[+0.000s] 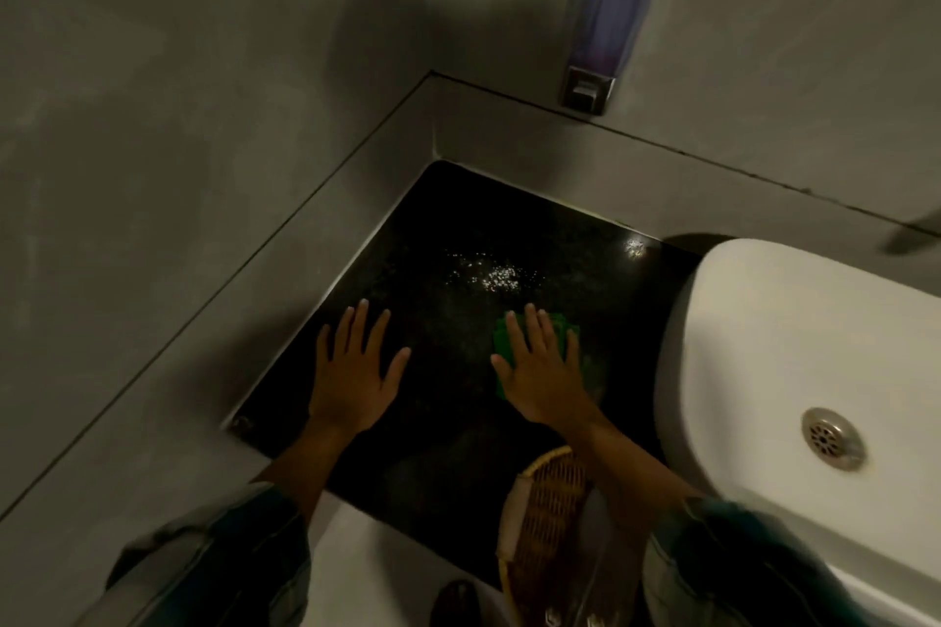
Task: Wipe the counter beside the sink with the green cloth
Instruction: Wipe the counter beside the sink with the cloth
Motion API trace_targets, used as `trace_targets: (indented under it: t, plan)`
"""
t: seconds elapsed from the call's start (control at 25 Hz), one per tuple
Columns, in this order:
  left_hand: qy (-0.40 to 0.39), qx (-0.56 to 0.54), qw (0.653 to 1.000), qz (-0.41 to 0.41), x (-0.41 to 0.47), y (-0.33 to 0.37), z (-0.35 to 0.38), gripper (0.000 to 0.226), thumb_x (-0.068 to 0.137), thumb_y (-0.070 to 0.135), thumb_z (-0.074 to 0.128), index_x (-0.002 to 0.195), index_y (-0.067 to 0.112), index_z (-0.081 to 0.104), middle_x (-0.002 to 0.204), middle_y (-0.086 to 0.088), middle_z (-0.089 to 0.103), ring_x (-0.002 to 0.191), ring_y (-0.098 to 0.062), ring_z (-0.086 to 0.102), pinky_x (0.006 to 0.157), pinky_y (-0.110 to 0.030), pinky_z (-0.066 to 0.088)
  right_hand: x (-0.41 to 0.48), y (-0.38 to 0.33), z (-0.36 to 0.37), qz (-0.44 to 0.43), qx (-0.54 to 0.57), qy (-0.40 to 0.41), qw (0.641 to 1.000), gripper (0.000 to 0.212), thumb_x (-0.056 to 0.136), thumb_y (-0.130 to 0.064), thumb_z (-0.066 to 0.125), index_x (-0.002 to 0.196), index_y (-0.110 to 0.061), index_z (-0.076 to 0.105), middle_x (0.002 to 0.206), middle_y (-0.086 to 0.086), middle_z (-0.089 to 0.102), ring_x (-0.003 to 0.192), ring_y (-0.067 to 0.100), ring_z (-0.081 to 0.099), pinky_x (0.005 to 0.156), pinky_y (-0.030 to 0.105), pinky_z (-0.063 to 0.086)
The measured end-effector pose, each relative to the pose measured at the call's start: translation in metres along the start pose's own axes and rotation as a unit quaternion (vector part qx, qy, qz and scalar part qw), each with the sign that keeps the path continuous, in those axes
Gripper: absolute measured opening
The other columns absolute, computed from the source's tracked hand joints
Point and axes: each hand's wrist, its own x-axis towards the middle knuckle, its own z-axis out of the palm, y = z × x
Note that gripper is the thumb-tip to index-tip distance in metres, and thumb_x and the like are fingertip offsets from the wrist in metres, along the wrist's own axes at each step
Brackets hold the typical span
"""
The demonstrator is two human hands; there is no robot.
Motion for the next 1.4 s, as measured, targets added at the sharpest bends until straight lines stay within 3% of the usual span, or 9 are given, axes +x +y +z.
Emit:
trace_targets:
  t: [0.2, 0.32, 0.56, 0.68, 0.76, 1.0, 1.12, 1.24, 1.4]
  plan:
    - [0.003, -0.009, 1.0, 0.001, 0.006, -0.005, 0.01, 0.068, 0.091, 0.064, 0.023, 0.147, 0.026, 0.026, 0.16, -0.009, 0.021, 0.149, -0.026, 0.012, 0.12, -0.052, 0.01, 0.054, 0.015, -0.01, 0.189, 0.021, 0.147, 0.971, 0.065, 0.098, -0.048, 0.021, 0.152, -0.016, 0.006, 0.162, 0.009, 0.006, 0.149, 0.024, 0.003, 0.115, 0.065, -0.001]
    - [0.008, -0.016, 1.0, 0.002, 0.008, -0.006, 0.013, 0.067, 0.091, 0.063, 0.025, 0.147, 0.025, 0.028, 0.16, -0.009, 0.023, 0.148, -0.026, 0.014, 0.12, -0.052, 0.011, 0.103, -0.007, -0.016, 0.198, 0.037, 0.157, 0.967, 0.069, 0.097, -0.05, 0.022, 0.152, -0.011, 0.008, 0.162, 0.011, 0.009, 0.149, 0.024, 0.005, 0.116, 0.062, -0.003]
    - [0.022, -0.02, 1.0, -0.011, 0.011, -0.01, 0.016, 0.06, 0.095, 0.052, 0.024, 0.146, 0.021, 0.029, 0.159, -0.006, 0.026, 0.147, -0.023, 0.019, 0.121, -0.048, 0.013, 0.154, -0.091, -0.006, -0.01, -0.002, 0.125, 0.992, 0.067, 0.095, -0.041, 0.033, 0.151, -0.009, 0.018, 0.161, 0.01, 0.018, 0.148, 0.022, 0.012, 0.118, 0.053, 0.004]
    - [0.031, -0.013, 0.999, -0.017, 0.01, -0.009, 0.012, 0.055, 0.097, 0.04, 0.024, 0.146, 0.015, 0.031, 0.157, -0.006, 0.03, 0.146, -0.023, 0.024, 0.12, -0.047, 0.017, 0.115, -0.103, 0.009, -0.147, -0.035, 0.075, 0.986, 0.066, 0.094, -0.043, 0.033, 0.152, -0.015, 0.016, 0.162, 0.004, 0.015, 0.148, 0.019, 0.011, 0.118, 0.049, 0.003]
    - [0.032, -0.003, 0.999, -0.011, 0.009, -0.008, 0.008, 0.055, 0.098, 0.037, 0.024, 0.146, 0.013, 0.033, 0.157, -0.007, 0.031, 0.146, -0.023, 0.025, 0.119, -0.047, 0.018, 0.073, -0.081, 0.02, -0.165, -0.078, 0.088, 0.979, 0.067, 0.091, -0.049, 0.034, 0.151, -0.02, 0.021, 0.161, 0.001, 0.02, 0.148, 0.017, 0.017, 0.116, 0.055, 0.005]
    - [0.018, -0.01, 1.0, -0.016, 0.007, -0.004, 0.006, 0.059, 0.097, 0.042, 0.017, 0.149, 0.015, 0.026, 0.16, -0.005, 0.025, 0.148, -0.021, 0.018, 0.121, -0.048, 0.016, 0.062, 0.035, -0.004, 0.144, -0.02, 0.151, 0.978, 0.064, 0.094, -0.047, 0.039, 0.151, -0.027, 0.019, 0.161, 0.009, 0.015, 0.149, 0.024, 0.009, 0.112, 0.067, 0.007]
    - [0.024, -0.006, 0.999, -0.024, 0.01, -0.003, 0.01, 0.056, 0.098, 0.039, 0.022, 0.148, 0.015, 0.027, 0.159, -0.005, 0.027, 0.147, -0.022, 0.021, 0.12, -0.048, 0.019, 0.11, 0.034, -0.024, 0.205, 0.035, 0.175, 0.962, 0.061, 0.095, -0.045, 0.033, 0.151, -0.024, 0.021, 0.16, 0.01, 0.019, 0.148, 0.025, 0.01, 0.113, 0.065, 0.008]
    - [0.032, -0.004, 0.999, -0.024, 0.01, -0.006, 0.013, 0.053, 0.098, 0.036, 0.027, 0.147, 0.015, 0.03, 0.158, -0.005, 0.03, 0.147, -0.022, 0.023, 0.119, -0.049, 0.021, 0.161, -0.006, -0.032, 0.153, 0.04, 0.155, 0.975, 0.061, 0.094, -0.044, 0.032, 0.151, -0.024, 0.021, 0.161, 0.007, 0.018, 0.148, 0.024, 0.01, 0.112, 0.065, 0.006]
    - [0.03, -0.008, 0.999, -0.023, 0.011, -0.008, 0.012, 0.052, 0.098, 0.031, 0.026, 0.146, 0.013, 0.032, 0.157, -0.006, 0.032, 0.146, -0.022, 0.025, 0.119, -0.048, 0.022, 0.147, -0.08, -0.01, -0.06, -0.012, 0.087, 0.994, 0.058, 0.094, -0.047, 0.033, 0.149, -0.031, 0.025, 0.161, 0.002, 0.02, 0.148, 0.02, 0.011, 0.112, 0.063, 0.01]
